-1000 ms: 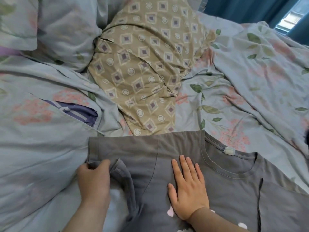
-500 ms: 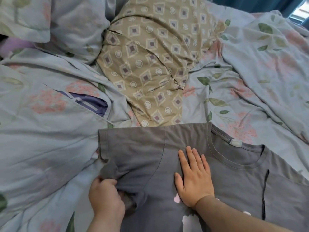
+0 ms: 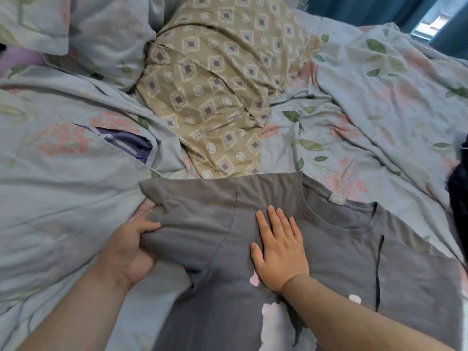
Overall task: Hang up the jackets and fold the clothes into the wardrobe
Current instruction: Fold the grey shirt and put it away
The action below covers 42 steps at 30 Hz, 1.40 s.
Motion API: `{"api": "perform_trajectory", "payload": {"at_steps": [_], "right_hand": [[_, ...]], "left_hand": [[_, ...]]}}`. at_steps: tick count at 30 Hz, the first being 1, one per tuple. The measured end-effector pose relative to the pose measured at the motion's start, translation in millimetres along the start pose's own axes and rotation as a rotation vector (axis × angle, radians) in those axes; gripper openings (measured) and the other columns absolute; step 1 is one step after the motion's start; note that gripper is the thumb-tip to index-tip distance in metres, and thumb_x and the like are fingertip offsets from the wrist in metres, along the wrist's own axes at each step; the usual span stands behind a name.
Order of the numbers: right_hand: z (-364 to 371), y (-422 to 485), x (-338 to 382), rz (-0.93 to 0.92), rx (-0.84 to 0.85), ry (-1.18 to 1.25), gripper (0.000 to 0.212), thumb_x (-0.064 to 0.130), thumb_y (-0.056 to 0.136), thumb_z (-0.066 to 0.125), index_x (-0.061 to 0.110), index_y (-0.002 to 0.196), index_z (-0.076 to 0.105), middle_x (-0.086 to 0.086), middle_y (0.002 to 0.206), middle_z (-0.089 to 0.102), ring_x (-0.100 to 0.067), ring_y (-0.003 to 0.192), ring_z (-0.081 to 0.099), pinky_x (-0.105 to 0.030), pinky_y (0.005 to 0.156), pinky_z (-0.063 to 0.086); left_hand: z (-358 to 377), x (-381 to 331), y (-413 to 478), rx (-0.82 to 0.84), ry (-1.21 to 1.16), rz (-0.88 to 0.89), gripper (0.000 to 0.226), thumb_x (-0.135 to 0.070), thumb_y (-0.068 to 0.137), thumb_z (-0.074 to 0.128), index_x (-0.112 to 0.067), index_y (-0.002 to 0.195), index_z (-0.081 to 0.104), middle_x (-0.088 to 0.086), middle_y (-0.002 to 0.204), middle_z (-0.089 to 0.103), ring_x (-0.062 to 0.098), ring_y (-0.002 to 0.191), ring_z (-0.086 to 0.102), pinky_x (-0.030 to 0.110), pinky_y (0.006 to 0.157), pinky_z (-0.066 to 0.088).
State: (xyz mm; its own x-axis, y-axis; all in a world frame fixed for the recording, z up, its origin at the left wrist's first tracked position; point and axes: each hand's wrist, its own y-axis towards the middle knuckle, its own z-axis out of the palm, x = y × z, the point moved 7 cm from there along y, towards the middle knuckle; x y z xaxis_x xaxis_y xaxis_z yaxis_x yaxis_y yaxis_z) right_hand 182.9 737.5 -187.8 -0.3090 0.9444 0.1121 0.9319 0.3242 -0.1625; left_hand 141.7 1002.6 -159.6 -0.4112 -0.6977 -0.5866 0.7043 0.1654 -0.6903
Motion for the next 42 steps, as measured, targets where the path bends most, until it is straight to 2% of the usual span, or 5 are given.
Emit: {"api": "perform_trajectory", "payload": {"at_steps": [5, 19, 27, 35, 42], "right_hand": [[-6.6, 7.9, -6.7, -0.001, 0.244, 0.152, 0.069, 0.058, 0.097, 0.016, 0.031, 0.156, -0.005, 0.004, 0.164, -0.016, -0.014, 0.150, -0.019, -0.035, 0.119, -0.018], [-74.8, -108.7, -118.8, 0.552, -0.152, 0.887, 0.028, 0.018, 0.097, 0.048, 0.027, 0.119, 0.064, 0.013, 0.112, 0.064, -0.004, 0.103, 0.058, -0.023, 0.090, 0.045], [-91.2, -126.0, -224.7, 0.490, -0.146, 0.411, 0.035, 0.012, 0.091, 0.054, 0.013, 0.125, 0.062, -0.005, 0.136, 0.054, -0.024, 0.127, 0.049, -0.027, 0.104, 0.036], [-66.6, -100.4, -299.3, 0.638, 0.148, 0.325, 0.087, 0.042, 0.086, 0.069, 0.023, 0.154, 0.018, -0.004, 0.164, 0.008, -0.035, 0.142, 0.033, -0.041, 0.114, 0.028], [-70.4, -107.2, -317.4, 0.639, 0.086, 0.384, 0.030, 0.046, 0.063, 0.073, 0.031, 0.087, 0.065, 0.010, 0.084, 0.067, -0.017, 0.082, 0.062, -0.030, 0.072, 0.051]], "left_hand": [[45.9, -19.9, -29.8, -0.010, 0.154, 0.221, 0.060, 0.015, 0.077, 0.038, -0.018, 0.118, 0.066, 0.012, 0.113, 0.071, 0.025, 0.095, 0.070, 0.032, 0.070, 0.059], [158.3, 134.2, -65.7, 0.408, 1.918, 0.350, 0.037, -0.042, 0.092, 0.046, -0.026, 0.126, 0.050, 0.002, 0.114, 0.052, 0.026, 0.111, 0.055, 0.039, 0.091, 0.048], [207.0, 61.6, -27.0, 0.160, 1.872, 0.826, 0.037, -0.019, 0.089, 0.062, -0.008, 0.125, 0.059, 0.013, 0.126, 0.057, 0.034, 0.118, 0.051, 0.040, 0.100, 0.040], [215.1, 44.4, 45.8, 0.153, 2.107, 0.516, 0.076, -0.022, 0.066, 0.082, -0.008, 0.130, 0.045, 0.018, 0.132, 0.047, 0.039, 0.117, 0.051, 0.038, 0.096, 0.044], [228.6, 49.2, 49.7, 0.179, 2.014, 0.576, 0.032, -0.010, 0.064, 0.079, -0.010, 0.087, 0.058, 0.016, 0.090, 0.062, 0.033, 0.081, 0.056, 0.035, 0.066, 0.040]]}}
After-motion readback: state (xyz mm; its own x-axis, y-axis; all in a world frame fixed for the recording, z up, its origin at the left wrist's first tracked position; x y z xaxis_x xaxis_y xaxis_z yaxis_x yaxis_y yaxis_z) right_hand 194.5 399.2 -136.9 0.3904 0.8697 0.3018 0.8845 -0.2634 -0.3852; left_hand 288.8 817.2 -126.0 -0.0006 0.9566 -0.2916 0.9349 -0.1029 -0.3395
